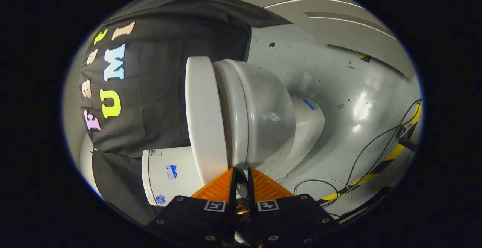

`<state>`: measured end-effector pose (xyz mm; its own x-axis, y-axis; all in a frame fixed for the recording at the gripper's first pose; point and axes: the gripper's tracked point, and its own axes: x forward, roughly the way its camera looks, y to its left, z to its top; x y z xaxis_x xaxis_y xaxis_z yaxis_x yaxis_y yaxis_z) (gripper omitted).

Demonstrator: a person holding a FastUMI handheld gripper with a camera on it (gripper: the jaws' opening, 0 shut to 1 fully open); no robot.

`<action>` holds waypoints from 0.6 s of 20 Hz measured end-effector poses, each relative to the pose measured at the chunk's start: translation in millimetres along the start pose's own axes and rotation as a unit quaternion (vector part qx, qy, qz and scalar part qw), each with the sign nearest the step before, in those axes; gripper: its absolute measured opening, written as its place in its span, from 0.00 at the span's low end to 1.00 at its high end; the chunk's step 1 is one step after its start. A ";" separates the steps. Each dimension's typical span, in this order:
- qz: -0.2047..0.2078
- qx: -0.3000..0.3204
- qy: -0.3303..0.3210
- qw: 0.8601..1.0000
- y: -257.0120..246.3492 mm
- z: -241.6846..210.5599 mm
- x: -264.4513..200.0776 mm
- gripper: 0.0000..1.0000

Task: Open the toilet lid.

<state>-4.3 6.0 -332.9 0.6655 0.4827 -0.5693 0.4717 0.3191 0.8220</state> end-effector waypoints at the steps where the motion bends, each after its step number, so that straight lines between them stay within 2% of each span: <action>1: 0.001 0.006 -0.001 1.000 1.4 -0.3 -1.4 0.14; 4: 0.003 0.029 -0.011 0.999 5.9 0.0 -3.8 0.08; 7: -0.008 0.019 -0.020 1.000 12.3 -4.2 -3.2 0.01; 12: -0.024 0.021 -0.016 0.999 16.1 -3.1 -7.2 0.00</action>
<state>-3.3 10.1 -315.5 0.6590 0.4417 -0.6088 0.5264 0.3072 0.7928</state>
